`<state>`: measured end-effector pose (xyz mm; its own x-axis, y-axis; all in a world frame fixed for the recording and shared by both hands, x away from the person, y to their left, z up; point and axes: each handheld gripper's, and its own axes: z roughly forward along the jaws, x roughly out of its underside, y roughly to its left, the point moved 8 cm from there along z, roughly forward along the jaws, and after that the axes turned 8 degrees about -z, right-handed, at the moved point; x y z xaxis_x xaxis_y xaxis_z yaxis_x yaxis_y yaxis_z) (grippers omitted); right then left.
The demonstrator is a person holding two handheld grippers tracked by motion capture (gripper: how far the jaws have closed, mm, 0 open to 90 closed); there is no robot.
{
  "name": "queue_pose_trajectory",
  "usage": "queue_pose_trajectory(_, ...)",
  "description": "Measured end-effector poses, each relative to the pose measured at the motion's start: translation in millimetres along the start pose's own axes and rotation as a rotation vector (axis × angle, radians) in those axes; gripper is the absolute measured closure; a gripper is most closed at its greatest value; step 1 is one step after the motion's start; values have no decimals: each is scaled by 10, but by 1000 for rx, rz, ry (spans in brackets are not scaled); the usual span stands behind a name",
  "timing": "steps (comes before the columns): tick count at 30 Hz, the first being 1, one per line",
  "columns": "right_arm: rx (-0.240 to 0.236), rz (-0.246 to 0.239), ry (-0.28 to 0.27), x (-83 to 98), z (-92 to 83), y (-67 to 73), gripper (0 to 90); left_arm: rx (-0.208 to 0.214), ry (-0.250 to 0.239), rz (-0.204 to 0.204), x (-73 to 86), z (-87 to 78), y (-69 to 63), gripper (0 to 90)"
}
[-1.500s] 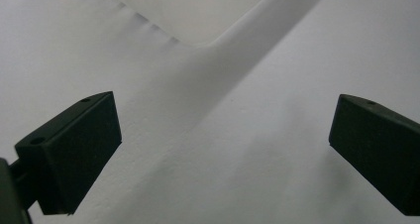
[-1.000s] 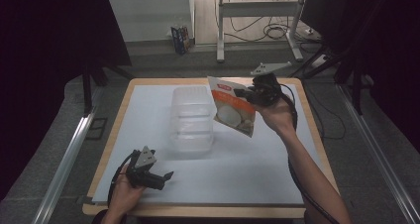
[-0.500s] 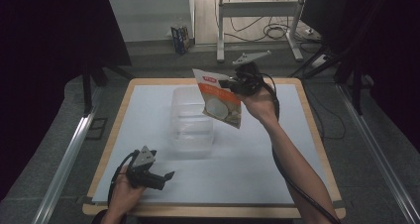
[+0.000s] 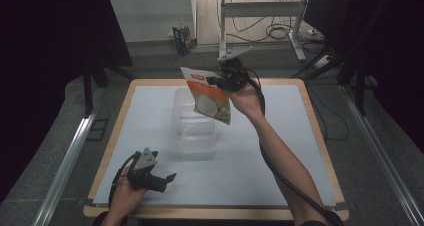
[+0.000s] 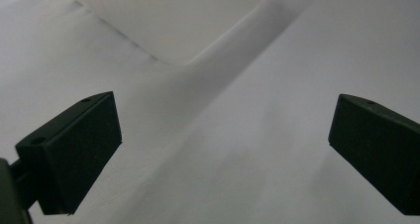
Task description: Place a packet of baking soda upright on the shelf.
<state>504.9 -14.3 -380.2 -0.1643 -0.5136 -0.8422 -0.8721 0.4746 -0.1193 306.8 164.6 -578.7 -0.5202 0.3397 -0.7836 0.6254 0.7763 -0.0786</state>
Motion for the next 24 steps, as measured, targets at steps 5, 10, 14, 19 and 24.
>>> queue_pose_trajectory(5, -16, 4, -1, -36, 145, 24, 883, -3, 0, 5, 1, 3, 0, 0)
queue_pose_trajectory(10, -22, -5, -1, -78, 295, 57, 883, -7, 2, 11, 3, 6, 5, 0)
queue_pose_trajectory(14, -29, -8, -5, -114, 412, 74, 883, -8, 1, 12, 4, 7, 7, 0)
queue_pose_trajectory(19, -40, -4, -13, -138, 557, 105, 882, -8, 3, 14, 7, 9, 6, 0)
queue_pose_trajectory(24, -56, -7, -17, -119, 676, 151, 882, -9, 7, 20, 12, 12, 3, 0)
